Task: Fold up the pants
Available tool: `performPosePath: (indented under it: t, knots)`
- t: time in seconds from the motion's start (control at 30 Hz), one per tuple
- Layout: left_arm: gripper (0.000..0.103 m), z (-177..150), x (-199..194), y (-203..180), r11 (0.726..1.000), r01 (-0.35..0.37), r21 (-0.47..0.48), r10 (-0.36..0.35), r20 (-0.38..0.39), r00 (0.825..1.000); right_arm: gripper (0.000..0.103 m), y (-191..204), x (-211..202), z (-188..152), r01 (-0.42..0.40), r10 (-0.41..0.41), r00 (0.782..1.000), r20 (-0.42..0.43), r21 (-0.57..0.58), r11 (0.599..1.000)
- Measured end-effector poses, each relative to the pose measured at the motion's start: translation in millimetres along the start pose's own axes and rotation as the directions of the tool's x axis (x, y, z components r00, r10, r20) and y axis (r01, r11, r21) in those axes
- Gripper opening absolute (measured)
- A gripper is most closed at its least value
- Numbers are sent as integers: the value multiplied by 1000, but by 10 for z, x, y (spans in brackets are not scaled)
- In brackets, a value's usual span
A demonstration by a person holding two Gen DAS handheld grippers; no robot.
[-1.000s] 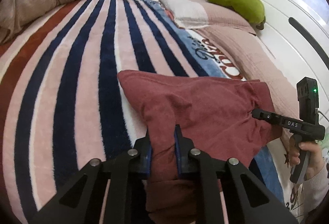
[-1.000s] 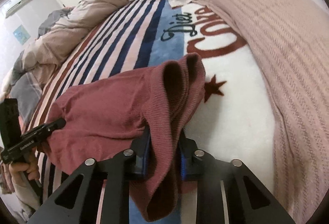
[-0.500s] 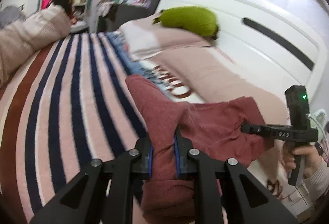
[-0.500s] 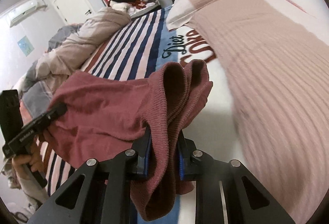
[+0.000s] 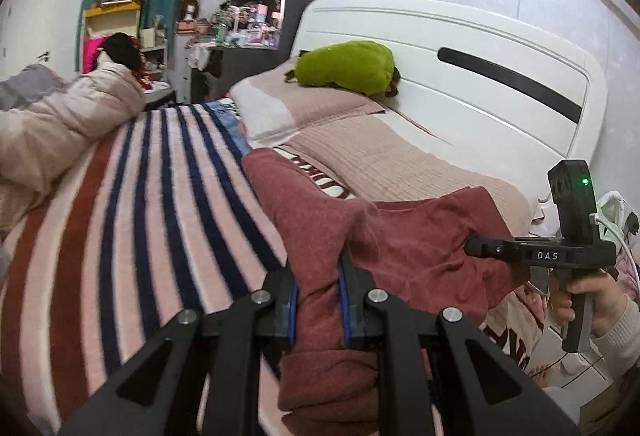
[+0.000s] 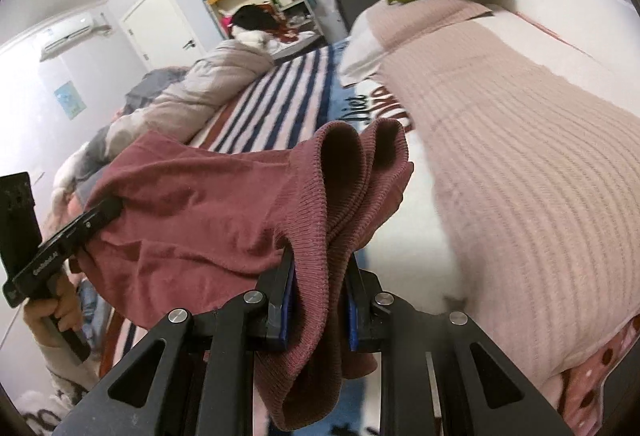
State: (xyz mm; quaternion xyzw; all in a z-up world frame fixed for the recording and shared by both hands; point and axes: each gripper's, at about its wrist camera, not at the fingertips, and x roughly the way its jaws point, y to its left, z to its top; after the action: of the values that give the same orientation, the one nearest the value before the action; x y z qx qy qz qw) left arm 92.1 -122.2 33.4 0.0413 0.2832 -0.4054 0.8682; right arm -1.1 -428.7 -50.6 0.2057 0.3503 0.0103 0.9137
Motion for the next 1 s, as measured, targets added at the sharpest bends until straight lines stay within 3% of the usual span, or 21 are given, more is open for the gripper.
performPosePath:
  t: [0.57, 0.83, 1.0]
  knots:
    - [13, -569, -1553, 638, 975, -200, -97, 207, 62, 976, 15, 1454, 63, -262, -154, 150, 988, -34, -164, 974]
    - [13, -838, -2196, 993, 946, -283, -156, 298, 80, 951, 15, 2100, 228, -366, -231, 220, 973, -74, -221, 947]
    - [13, -946, -2645, 1286, 914, -346, -212, 370, 86, 925, 15, 2649, 428, -370, -311, 288, 950, -125, -256, 915]
